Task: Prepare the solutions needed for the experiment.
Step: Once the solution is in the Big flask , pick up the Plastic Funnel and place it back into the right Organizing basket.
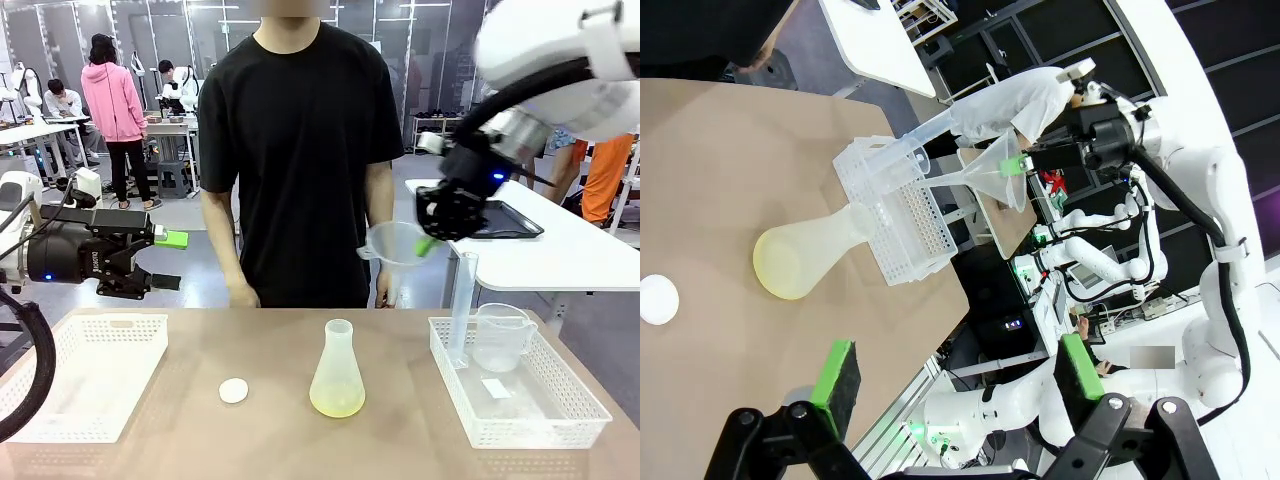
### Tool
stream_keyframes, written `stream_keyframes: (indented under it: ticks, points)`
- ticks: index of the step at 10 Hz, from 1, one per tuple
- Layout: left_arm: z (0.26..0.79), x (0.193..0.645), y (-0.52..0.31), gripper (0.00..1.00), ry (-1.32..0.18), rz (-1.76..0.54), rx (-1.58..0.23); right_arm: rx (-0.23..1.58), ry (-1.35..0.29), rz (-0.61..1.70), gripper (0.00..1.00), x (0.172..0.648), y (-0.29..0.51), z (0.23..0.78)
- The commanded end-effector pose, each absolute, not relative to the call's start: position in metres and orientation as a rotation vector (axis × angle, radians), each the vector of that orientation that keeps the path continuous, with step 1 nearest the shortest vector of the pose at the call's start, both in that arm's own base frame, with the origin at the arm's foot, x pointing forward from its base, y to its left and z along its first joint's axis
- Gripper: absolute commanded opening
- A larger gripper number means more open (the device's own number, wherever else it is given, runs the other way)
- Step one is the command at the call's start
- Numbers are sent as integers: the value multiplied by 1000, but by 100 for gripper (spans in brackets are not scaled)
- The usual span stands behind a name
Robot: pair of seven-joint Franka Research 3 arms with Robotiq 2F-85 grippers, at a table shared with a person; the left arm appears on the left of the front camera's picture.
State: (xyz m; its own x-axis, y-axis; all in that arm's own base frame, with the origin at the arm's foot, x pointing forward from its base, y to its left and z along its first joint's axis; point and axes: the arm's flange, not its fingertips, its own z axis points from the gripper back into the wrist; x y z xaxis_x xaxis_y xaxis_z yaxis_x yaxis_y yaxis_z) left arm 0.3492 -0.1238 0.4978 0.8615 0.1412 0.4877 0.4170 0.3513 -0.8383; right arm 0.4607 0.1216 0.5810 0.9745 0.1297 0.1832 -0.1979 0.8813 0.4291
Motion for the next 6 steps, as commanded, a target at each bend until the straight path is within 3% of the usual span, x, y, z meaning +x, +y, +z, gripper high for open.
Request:
stream_keyframes:
  ticks: [1, 6]
  points:
    - [500, 348, -125, 100, -528, -176, -1211, 452, -147, 91, 0, 446, 75, 568]
    - [500, 348, -125, 100, -528, -176, -1211, 460, -174, -97, 0, 420, -21, 535]
